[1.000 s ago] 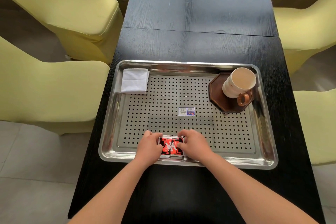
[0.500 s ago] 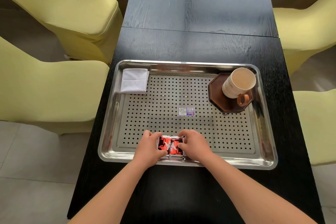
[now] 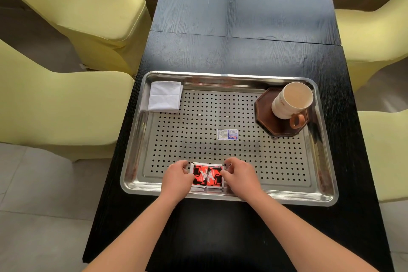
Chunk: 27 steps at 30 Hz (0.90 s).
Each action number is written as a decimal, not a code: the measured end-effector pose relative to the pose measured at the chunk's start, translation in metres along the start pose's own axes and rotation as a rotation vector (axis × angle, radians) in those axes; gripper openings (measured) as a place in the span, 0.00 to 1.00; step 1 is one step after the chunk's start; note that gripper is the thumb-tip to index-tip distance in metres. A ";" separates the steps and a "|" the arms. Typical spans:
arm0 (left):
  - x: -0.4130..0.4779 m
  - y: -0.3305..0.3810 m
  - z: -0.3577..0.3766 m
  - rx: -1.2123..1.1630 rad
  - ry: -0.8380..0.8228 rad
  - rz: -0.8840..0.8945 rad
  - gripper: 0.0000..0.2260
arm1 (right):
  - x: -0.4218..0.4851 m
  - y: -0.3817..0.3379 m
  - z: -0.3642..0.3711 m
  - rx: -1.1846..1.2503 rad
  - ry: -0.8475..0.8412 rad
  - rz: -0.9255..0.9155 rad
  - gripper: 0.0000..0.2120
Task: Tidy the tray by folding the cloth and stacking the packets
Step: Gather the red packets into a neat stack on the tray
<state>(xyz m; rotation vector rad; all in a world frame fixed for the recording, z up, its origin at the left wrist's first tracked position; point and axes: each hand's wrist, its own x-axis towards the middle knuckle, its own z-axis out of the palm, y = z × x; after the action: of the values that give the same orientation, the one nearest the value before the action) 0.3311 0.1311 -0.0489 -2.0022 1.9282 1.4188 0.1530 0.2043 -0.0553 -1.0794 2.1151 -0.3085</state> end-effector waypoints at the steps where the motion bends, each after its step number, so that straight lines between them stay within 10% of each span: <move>1: -0.002 0.001 0.000 -0.017 0.000 -0.016 0.21 | -0.002 0.000 0.001 -0.002 0.001 0.012 0.13; 20: -0.010 0.003 0.002 0.033 -0.042 0.029 0.07 | -0.014 -0.001 0.008 0.054 -0.015 0.071 0.17; 27: -0.009 0.001 0.002 0.019 -0.006 0.016 0.18 | -0.016 0.000 0.006 0.064 -0.027 0.055 0.19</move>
<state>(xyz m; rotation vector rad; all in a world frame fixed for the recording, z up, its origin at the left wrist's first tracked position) 0.3312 0.1386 -0.0445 -1.9767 1.9527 1.4021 0.1633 0.2175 -0.0514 -0.9818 2.0923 -0.3314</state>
